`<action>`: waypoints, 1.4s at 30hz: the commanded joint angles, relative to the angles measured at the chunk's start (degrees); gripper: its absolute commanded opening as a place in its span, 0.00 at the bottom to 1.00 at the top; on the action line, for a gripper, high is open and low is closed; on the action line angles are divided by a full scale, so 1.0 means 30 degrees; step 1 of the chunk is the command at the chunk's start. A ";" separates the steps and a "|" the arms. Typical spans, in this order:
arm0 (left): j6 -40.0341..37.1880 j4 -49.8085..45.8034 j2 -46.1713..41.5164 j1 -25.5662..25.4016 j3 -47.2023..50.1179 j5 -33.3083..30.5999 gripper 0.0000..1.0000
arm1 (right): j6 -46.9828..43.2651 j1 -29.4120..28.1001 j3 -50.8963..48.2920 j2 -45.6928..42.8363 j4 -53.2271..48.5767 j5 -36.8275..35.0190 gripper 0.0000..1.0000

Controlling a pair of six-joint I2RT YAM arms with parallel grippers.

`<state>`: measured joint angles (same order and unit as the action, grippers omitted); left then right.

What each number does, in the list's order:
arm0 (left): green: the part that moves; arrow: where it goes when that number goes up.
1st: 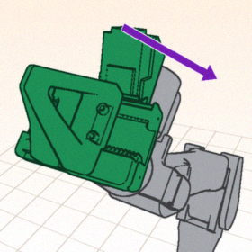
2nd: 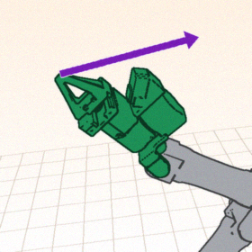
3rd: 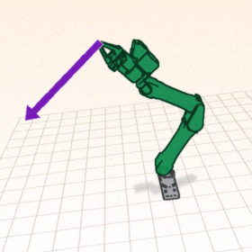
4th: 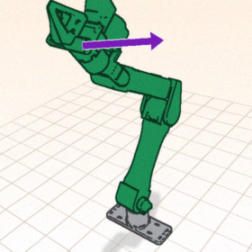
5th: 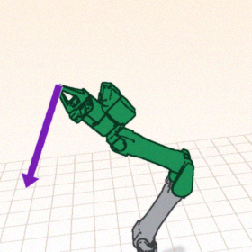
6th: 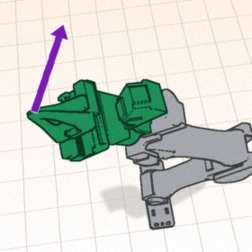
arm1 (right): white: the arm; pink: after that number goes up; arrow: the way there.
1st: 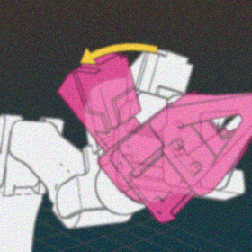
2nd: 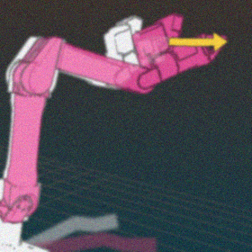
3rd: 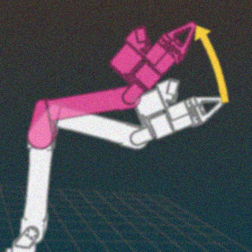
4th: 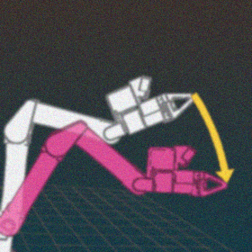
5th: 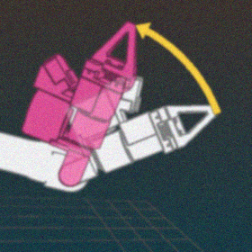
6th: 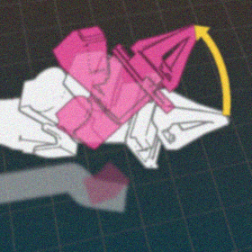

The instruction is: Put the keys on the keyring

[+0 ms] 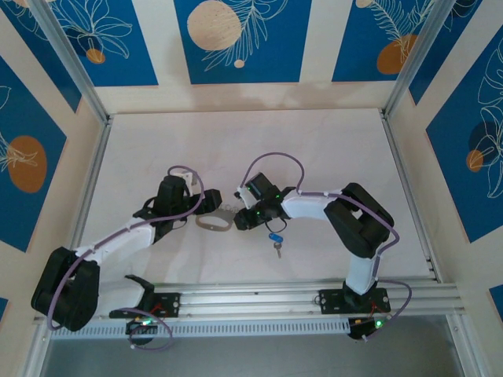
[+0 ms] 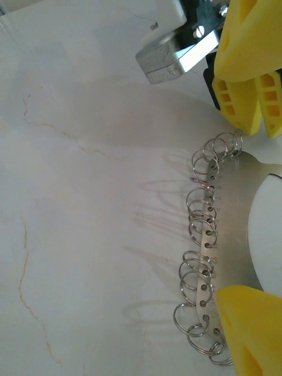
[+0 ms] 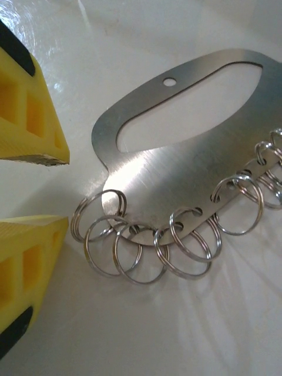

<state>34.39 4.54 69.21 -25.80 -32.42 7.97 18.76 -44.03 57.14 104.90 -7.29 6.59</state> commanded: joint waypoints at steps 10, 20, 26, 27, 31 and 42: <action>0.0030 -0.0245 -0.0395 -0.0129 -0.0521 0.0245 0.89 | -0.0018 0.0644 0.0096 -0.0026 0.0103 -0.0077 0.38; 0.0047 -0.0033 -0.0117 -0.0122 -0.0447 0.0245 0.89 | 0.0041 0.0626 0.0907 0.0598 0.0356 0.0549 0.36; 0.0139 0.0158 0.0095 -0.0129 -0.0433 0.0303 0.90 | -0.0035 0.0644 0.1200 0.0854 0.0317 0.0726 0.32; 0.0140 0.0200 0.0104 -0.0129 -0.0414 0.0301 0.89 | -0.0055 0.0671 0.1196 0.0888 0.0306 0.0733 0.32; 0.0192 0.0217 0.0103 -0.0129 -0.0433 0.0278 0.90 | -0.0059 0.0702 0.1229 0.0982 0.0375 0.0799 0.27; 0.0196 0.0305 0.0064 -0.0130 -0.0383 0.0310 0.90 | -0.0057 0.0878 0.1353 0.1272 0.0445 0.0886 0.25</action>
<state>34.59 4.05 69.17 -25.80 -32.42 7.99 18.83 -41.67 59.75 107.53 -6.31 7.75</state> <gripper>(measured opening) 0.897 0.251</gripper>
